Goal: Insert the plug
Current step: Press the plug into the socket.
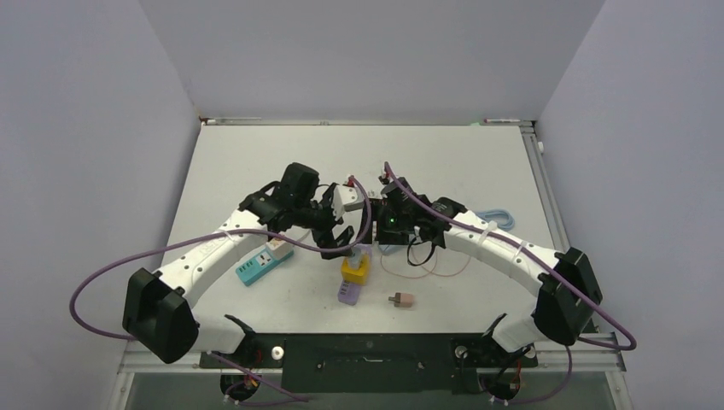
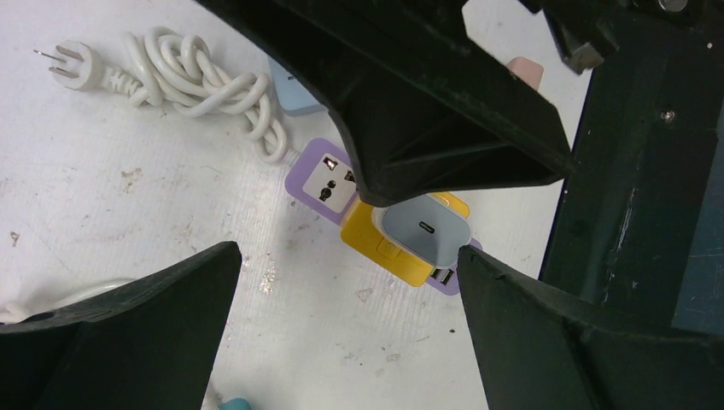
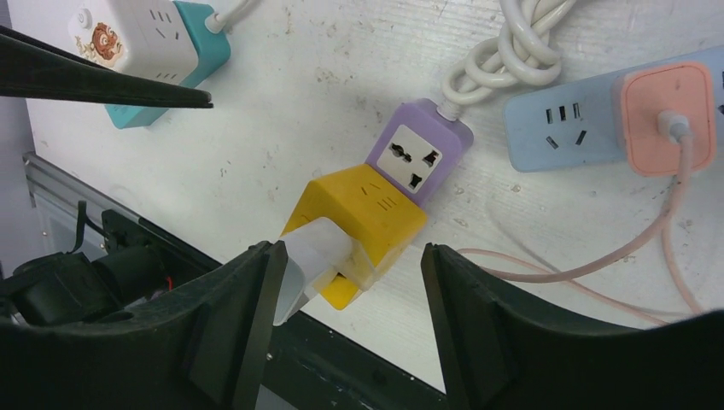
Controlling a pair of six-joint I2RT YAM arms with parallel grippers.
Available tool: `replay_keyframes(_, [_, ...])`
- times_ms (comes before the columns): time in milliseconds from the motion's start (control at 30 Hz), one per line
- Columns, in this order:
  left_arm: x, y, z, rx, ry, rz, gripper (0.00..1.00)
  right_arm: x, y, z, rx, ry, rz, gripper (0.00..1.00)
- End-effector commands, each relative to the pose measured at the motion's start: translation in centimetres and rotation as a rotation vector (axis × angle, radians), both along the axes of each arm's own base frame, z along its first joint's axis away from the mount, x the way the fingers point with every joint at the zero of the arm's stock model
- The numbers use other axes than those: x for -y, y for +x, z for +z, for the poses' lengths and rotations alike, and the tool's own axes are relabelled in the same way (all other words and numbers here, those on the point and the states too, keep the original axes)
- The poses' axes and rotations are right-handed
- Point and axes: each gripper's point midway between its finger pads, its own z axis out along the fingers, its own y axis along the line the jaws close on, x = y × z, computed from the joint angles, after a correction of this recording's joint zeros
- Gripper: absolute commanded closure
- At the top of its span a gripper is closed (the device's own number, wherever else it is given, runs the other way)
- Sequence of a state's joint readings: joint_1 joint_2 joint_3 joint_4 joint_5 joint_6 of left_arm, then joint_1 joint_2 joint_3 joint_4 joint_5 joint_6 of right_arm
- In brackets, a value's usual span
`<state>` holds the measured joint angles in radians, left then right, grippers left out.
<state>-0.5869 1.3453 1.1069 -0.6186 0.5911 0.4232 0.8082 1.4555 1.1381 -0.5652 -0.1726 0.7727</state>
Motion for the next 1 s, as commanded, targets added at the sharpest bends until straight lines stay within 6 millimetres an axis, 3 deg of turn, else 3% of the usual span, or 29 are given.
replay_keyframes(0, [0.4,0.7,-0.3,0.045,0.002,-0.014,0.03,0.1,1.1,2.8,0.068,0.085,-0.015,0.37])
replay_keyframes(467, [0.5,0.9,-1.8,0.067,0.027,-0.018,0.03,-0.8,-1.1,1.2,-0.011,0.153,0.053,0.38])
replay_keyframes(833, [0.5,0.7,-3.0,0.086,0.074,-0.041,0.03,-1.2,-1.2,1.8,-0.005,0.19,0.059,0.38])
replay_keyframes(967, [0.3,0.5,-3.5,0.096,0.096,-0.052,0.04,-1.1,-1.4,1.1,-0.018,0.18,0.062,0.39])
